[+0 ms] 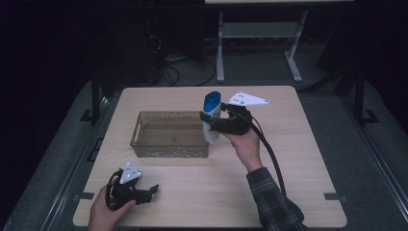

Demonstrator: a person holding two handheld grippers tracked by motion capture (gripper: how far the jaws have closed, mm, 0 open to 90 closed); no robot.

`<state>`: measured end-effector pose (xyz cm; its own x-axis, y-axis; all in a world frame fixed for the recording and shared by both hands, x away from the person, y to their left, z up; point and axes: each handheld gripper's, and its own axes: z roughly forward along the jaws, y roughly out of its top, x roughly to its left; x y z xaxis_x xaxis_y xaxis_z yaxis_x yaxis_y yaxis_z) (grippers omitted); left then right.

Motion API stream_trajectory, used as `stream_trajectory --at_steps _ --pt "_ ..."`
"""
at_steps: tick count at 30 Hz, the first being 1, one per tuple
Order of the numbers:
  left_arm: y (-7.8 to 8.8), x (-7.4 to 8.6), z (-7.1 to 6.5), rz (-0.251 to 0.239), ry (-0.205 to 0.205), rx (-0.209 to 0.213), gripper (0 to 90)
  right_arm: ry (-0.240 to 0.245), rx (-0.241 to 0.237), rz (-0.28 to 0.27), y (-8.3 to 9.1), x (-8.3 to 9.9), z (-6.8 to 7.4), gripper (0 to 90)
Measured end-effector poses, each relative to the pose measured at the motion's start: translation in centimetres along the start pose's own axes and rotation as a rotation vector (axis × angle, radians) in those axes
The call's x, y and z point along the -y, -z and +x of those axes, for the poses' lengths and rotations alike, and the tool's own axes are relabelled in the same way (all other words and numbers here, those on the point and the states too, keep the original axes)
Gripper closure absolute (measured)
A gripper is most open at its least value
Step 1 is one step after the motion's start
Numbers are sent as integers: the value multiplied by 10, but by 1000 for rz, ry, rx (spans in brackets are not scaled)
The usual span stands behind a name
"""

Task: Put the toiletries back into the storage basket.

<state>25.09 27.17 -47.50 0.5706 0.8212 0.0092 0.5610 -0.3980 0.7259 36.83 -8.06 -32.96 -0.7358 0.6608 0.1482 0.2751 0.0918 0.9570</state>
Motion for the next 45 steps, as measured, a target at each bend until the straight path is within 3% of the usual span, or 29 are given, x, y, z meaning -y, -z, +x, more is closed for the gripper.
stream_trajectory --at_steps 8,21,45 --pt "0 0 0 3 -1 1 124 0 -5 -8 -18 4 3 326" --pt "0 0 0 3 -2 0 124 13 -26 27 -43 16 6 326" --pt "0 0 0 2 0 1 124 28 -19 121 -58 38 6 325"
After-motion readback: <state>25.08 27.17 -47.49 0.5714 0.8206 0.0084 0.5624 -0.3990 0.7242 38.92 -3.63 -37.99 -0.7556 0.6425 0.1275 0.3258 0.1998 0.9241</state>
